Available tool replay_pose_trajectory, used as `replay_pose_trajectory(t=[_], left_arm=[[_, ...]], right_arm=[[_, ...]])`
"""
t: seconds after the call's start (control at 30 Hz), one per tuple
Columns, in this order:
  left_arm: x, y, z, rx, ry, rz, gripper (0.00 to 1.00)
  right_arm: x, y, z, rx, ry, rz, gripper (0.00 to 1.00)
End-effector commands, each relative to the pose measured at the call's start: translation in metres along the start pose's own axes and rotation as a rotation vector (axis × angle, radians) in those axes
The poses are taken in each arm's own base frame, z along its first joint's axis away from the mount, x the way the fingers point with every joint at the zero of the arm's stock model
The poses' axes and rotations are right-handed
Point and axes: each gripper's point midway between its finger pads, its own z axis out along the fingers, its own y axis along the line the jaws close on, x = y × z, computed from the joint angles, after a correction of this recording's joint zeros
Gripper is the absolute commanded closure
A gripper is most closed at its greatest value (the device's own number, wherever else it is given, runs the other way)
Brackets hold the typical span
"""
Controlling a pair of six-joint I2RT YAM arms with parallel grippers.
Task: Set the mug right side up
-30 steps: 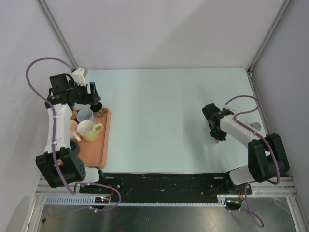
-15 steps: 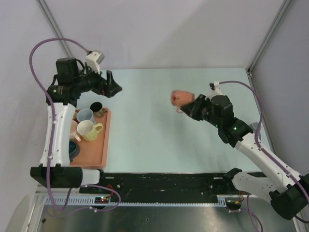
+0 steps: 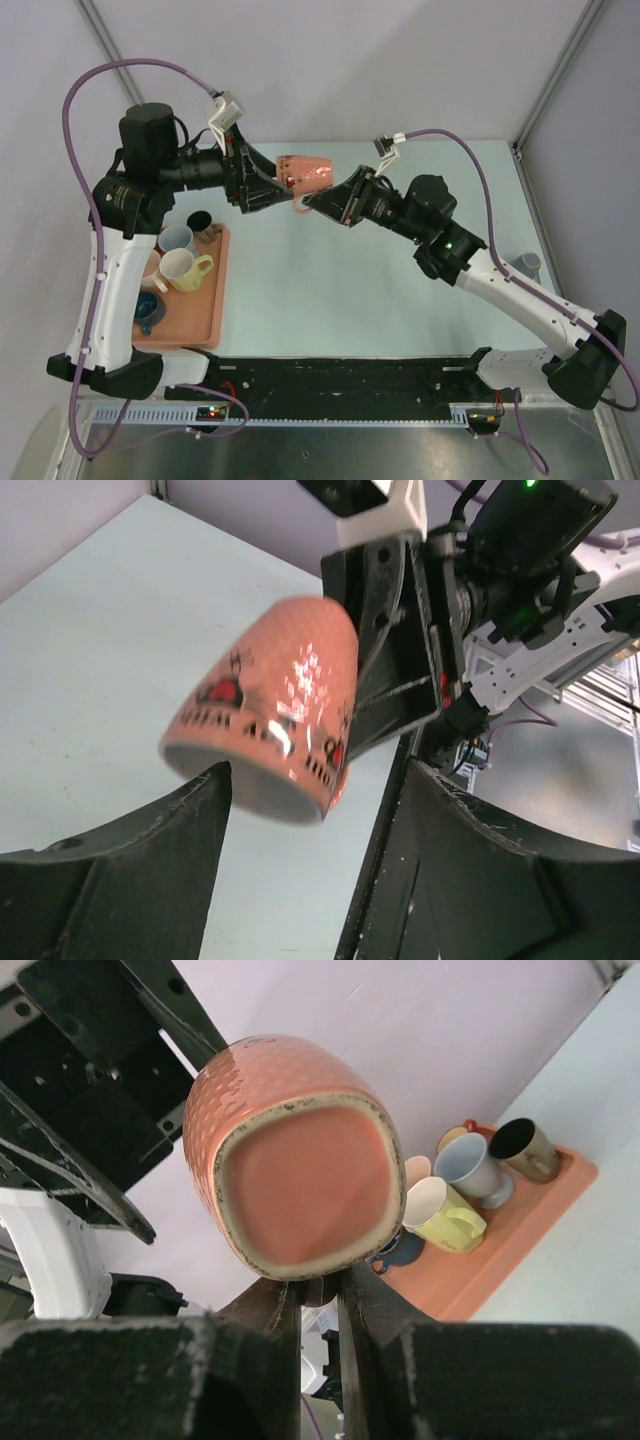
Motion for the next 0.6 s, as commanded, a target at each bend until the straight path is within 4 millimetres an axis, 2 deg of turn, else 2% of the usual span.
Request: replay_pose_trajectory(t=[0.0,0.23,0.37,0.4,0.5,0.53,0.57], left_arm=[[-0.019,-0.015,-0.001,0.047,-0.034,-0.002,0.29],[-0.004,-0.011,0.016,0.116,0.005,-0.12,0.57],[-0.005,-0.013,0.018,0.145,0.003,-0.134,0.56],[-0.004,-0.012,0.019,0.138,0.003,-0.136,0.59],[0.001,0.005,0.02,0.053,0.0,-0.151,0.9],[0.004,0.012,0.02,0.021,0.001,-0.163,0.95],[0.008,0.023,0.019,-0.029,0.0,-0.173,0.97]], right_arm=[[-0.018,0.044,0.008,-0.149,-0.049,-0.026,1.0],[-0.005,0.044,0.021,-0.184,-0.009,0.001,1.0],[0.011,0.034,0.03,-0.169,0.045,0.0,1.0],[0.015,0.03,0.032,-0.16,0.06,0.003,1.0],[0.028,0.017,0.036,-0.131,0.105,0.012,1.0],[0.031,0.013,0.037,-0.121,0.117,0.013,1.0],[0.035,0.008,0.036,-0.101,0.134,0.01,0.92]])
